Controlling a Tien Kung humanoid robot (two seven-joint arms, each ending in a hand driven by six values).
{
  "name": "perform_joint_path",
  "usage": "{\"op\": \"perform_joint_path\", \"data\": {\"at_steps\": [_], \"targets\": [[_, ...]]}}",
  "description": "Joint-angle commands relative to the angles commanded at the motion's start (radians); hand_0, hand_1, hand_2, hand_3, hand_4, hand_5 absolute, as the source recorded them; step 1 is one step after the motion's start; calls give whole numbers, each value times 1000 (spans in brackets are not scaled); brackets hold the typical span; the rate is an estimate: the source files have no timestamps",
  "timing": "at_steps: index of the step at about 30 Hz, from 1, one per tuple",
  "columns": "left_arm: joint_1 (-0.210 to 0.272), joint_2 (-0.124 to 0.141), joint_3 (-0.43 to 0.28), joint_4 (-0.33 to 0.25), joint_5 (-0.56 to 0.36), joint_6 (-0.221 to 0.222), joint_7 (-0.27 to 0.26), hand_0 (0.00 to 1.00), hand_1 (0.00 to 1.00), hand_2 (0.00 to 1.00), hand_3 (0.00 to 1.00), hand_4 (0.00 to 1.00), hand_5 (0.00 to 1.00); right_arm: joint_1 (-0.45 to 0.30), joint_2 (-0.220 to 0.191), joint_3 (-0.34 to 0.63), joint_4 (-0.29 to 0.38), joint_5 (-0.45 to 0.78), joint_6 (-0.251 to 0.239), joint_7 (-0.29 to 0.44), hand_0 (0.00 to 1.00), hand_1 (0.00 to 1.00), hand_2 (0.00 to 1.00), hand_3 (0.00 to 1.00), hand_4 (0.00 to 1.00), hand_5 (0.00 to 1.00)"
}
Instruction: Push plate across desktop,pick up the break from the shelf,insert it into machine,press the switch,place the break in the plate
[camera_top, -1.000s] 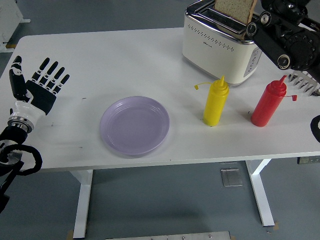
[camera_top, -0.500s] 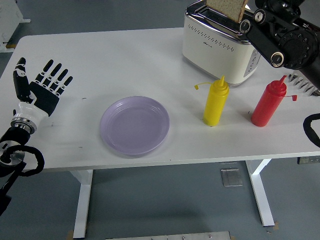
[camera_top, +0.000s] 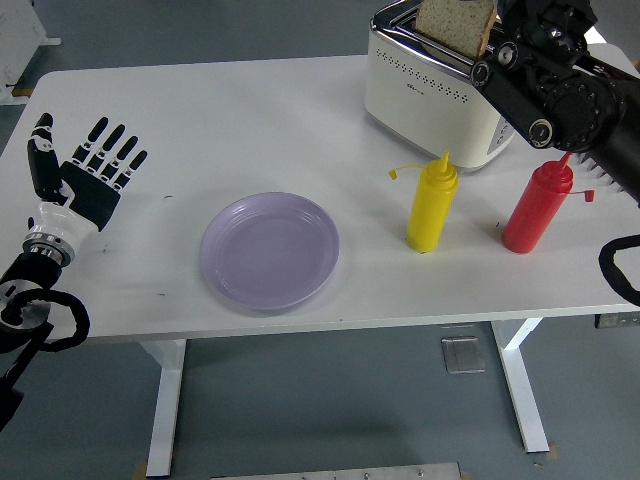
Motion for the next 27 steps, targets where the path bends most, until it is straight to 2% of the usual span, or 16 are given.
{"op": "perform_joint_path", "data": {"at_steps": [6,7,12,13,24,25,27], "targets": [[-2,-1,1,-1,-1,0,0,785,690,641,615,764,998,-4,5,-19,-9,6,-2,6,291,433,444,485,249,2],[-2,-1,1,-1,-2,0,0,785,690,640,616,764,998,-5,6,-21,-10,7,-1,7,272,438,485,501,291,2],[-4,-1,1,-4,-7,0,2,785,690,640,616,764,998,-9,9,-30,-18,11,6,13,272,438,485,501,291,2],[-5,-1,0,-5,-9,0,2,785,690,640,616,764,998,-10,9,-32,-20,13,7,14,240,453,512,515,299,2],[-7,-3,-9,-5,-32,0,6,785,690,640,616,764,998,-26,13,-62,-34,42,13,25,245,470,529,521,331,2],[-7,-3,-10,-5,-32,0,6,785,689,640,616,765,998,-28,13,-63,-34,43,15,25,282,508,563,533,318,2],[-7,-3,-10,-5,-33,0,6,785,689,640,616,765,998,-30,13,-66,-35,46,17,26,282,508,563,533,318,2]]}}
